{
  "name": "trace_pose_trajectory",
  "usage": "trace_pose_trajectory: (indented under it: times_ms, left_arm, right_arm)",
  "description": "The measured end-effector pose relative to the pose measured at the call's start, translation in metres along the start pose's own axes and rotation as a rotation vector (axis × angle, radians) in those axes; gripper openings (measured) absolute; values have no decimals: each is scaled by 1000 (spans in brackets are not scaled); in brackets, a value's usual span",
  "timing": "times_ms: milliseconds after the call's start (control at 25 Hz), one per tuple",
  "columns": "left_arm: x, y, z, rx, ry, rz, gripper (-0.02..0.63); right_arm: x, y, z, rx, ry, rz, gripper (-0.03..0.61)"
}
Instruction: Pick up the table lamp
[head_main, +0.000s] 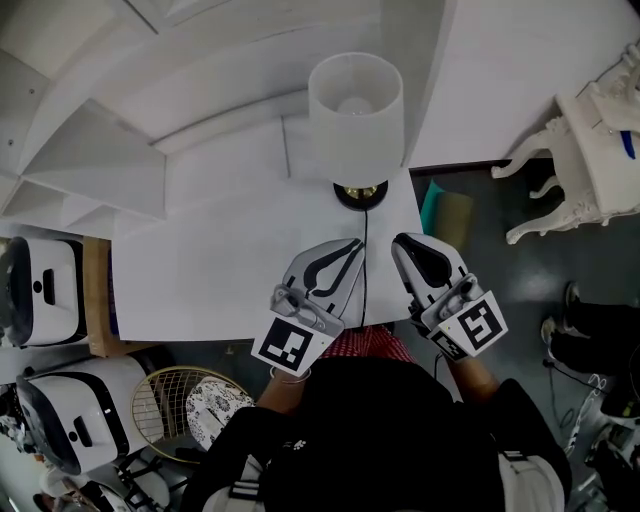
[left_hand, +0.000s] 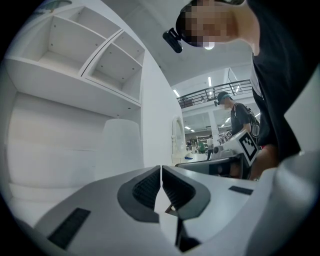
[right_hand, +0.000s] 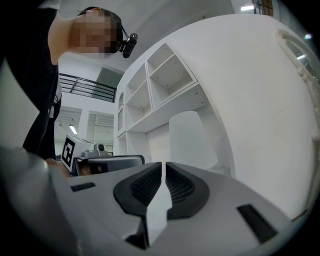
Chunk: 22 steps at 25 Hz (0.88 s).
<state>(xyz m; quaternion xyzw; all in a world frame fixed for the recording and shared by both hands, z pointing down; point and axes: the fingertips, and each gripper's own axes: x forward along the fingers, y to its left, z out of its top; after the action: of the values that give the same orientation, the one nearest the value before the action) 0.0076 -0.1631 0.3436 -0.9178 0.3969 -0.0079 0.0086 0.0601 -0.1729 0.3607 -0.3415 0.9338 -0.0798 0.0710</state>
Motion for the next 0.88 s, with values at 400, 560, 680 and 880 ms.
trace_pose_trajectory:
  times_ms: [400,560,680,880]
  left_arm:
    - [9,14,-15,2,18,-19,14]
    - [13,17,-21,13,26,-41,14]
    - [15,19,-27,44,50,-60,14]
    - [17,24,-31,41,58,-70,14]
  right_arm:
    - [21,-4,-10,-9,15,4,18]
    - [27,-11,-16,-12,15,-17,23]
    - [31,-17,-26,-7,39,-34,66]
    - [38,-23,-37,4,62,-39,74]
